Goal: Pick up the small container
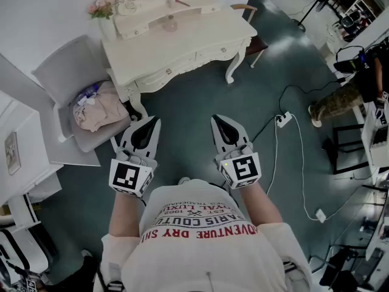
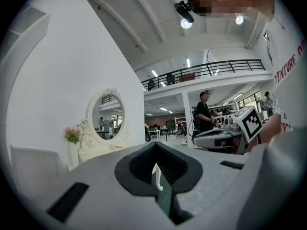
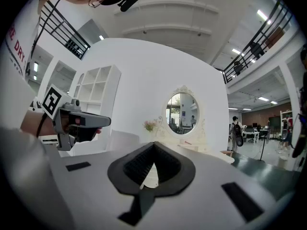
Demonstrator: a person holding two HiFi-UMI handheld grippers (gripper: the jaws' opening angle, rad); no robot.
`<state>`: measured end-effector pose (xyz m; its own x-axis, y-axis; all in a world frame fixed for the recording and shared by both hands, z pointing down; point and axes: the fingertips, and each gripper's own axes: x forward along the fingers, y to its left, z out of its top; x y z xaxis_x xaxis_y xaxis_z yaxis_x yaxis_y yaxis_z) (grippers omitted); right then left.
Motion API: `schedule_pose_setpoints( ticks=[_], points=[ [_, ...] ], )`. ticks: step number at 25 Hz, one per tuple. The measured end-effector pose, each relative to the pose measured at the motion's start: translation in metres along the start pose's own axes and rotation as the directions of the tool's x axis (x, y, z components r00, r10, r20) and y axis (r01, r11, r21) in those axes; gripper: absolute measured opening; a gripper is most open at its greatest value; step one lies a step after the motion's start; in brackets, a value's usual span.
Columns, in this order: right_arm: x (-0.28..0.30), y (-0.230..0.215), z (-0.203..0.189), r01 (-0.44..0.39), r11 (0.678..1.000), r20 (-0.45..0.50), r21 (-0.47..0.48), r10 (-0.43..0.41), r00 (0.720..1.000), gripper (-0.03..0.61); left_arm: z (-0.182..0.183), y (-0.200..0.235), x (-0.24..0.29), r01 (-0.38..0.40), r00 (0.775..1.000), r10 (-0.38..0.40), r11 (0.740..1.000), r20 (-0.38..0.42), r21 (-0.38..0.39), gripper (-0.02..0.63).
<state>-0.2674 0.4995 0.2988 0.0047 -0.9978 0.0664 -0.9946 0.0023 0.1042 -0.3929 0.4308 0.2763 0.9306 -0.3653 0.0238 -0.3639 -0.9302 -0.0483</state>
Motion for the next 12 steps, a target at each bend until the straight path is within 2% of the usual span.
schedule_pose_setpoints(
  ticks=[6, 12],
  points=[
    [0.004, 0.003, -0.003, 0.004, 1.000, -0.010, 0.002, -0.004, 1.000, -0.003, 0.001, 0.005, 0.002, 0.018, 1.000, -0.018, 1.000, 0.003, 0.010, 0.006],
    [0.013, 0.009, -0.001, 0.004, 1.000, -0.020, -0.025, -0.005, 1.000, -0.002, 0.002, 0.013, -0.002, -0.001, 1.000, 0.002, 1.000, 0.028, -0.020, 0.006]
  ],
)
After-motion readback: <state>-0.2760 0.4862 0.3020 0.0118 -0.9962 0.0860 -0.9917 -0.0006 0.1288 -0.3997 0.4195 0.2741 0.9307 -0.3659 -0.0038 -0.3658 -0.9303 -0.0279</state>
